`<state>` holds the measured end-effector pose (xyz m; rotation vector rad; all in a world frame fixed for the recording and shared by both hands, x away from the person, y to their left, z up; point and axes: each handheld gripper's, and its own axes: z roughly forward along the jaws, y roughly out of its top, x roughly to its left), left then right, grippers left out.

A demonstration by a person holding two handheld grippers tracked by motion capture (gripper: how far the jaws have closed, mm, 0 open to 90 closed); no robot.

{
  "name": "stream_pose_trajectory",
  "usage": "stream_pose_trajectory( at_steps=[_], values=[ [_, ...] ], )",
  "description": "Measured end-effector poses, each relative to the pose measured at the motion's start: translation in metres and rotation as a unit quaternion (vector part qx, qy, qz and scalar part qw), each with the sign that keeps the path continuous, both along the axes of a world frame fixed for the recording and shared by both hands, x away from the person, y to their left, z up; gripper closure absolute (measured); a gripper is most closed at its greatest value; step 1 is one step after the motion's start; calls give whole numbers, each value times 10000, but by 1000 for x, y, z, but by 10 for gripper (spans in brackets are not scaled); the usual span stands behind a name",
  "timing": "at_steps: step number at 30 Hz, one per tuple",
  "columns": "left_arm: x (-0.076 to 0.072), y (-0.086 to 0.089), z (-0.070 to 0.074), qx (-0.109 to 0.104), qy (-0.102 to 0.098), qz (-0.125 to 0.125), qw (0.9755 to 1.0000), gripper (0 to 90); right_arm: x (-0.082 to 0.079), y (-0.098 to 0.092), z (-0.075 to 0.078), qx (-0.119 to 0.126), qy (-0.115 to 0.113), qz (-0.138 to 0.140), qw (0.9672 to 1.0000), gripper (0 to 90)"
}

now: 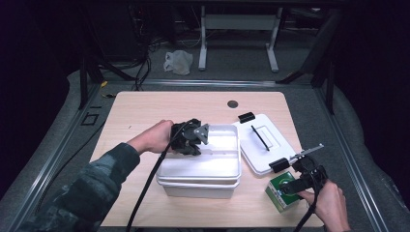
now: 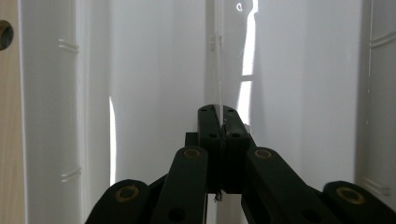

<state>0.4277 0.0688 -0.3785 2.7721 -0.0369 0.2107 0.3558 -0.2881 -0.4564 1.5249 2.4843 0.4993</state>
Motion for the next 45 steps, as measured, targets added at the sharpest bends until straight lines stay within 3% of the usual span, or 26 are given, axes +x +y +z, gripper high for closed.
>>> stream_pose_trajectory(
  at_steps=[7, 11, 12, 15, 16, 17, 18, 19, 20, 21, 24, 25, 27, 28, 29, 30, 31, 32, 35, 36, 39, 40, 41, 42, 43, 45],
  values=[
    [-8, 11, 18, -33, -102, 146, 9998, 893, -1, -1, 2, 19, -23, -12, 10000, 35],
    [-10, 23, 29, -100, -249, 518, 9983, 893, -1, 0, 2, 1, 3, -9, 10000, 35],
    [-11, 31, 34, -167, -270, 768, 9965, 893, -1, 0, 1, -9, 27, -1, 10000, 35],
    [-12, 41, 39, -247, -292, 1009, 9942, 893, -1, 0, 0, -7, 26, -9, 10000, 34],
    [-14, 51, 43, -348, -281, 1247, 9912, 893, -1, 0, 1, -5, 35, -6, 10000, 34],
    [-14, 51, 43, -348, -281, 1247, 9912, 893, -1, 0, 1, -5, 35, -6, 10000, 34],
    [-16, 60, 47, -387, -302, 1443, 9883, 893, -1, 0, 0, -11, 42, -4, 10000, 34],
    [-16, 60, 47, -387, -302, 1443, 9883, 893, -1, 0, 0, -11, 42, -4, 10000, 34],
    [-18, 70, 49, -443, -330, 1654, 9847, 893, -1, 0, 0, -23, 42, 7, 10000, 33],
    [-18, 70, 49, -443, -330, 1654, 9847, 893, -1, 0, 0, -23, 42, 7, 10000, 33],
    [-23, 86, 53, -425, -389, 1987, 9784, 893, -1, 0, 0, -24, 38, -3, 10000, 34],
    [-23, 86, 53, -425, -389, 1987, 9784, 893, -1, 0, 0, -24, 38, -3, 10000, 34],
    [-25, 95, 55, -466, -405, 2219, 9731, 893, -2, 0, 0, -20, 58, -9, 10000, 34],
    [-27, 101, 56, -488, -421, 2433, 9678, 893, -2, 0, 0, -23, 48, -22, 10000, 34],
    [-27, 105, 56, -477, -422, 2548, 9649, 893, -2, -1, 0, -23, 42, -18, 10000, 35],
    [-27, 105, 56, -477, -422, 2548, 9649, 893, -2, -1, 0, -23, 41, -20, 10000, 35],
    [-27, 112, 56, -496, -417, 2797, 9579, 893, -2, 0, 0, -24, 40, -16, 10000, 35],
    [-27, 112, 56, -496, -417, 2797, 9579, 893, -2, 0, 0, -24, 40, -16, 10000, 35],
    [-27, 127, 53, -494, -428, 3316, 9411, 893, -3, -1, 0, -46, 45, -19, 10000, 35],
    [-27, 127, 53, -494, -428, 3316, 9411, 893, -3, -1, 0, -46, 45, -19, 10000, 35],
    [-25, 139, 50, -516, -394, 3636, 9293, 893, -3, -1, 0, -52, 56, -25, 10000, 35],
    [-23, 148, 46, -543, -348, 3898, 9186, 893, -3, -1, 0, -49, 70, -20, 10000, 35],
    [-21, 152, 44, -543, -297, 4013, 9139, 893, -3, -1, 0, -49, 70, -19, 10000, 35],
    [-20, 156, 41, -541, -271, 4114, 9094, 893, -3, -1, 0, -47, 72, -16, 10000, 35],
    [-20, 156, 41, -541, -271, 4114, 9094, 893, -3, -1, 0, -47, 72, -16, 10000, 35],
    [-17, 163, 36, -514, -269, 4322, 8999, 893, -3, -1, 0, -45, 66, -18, 10000, 35]
  ],
)
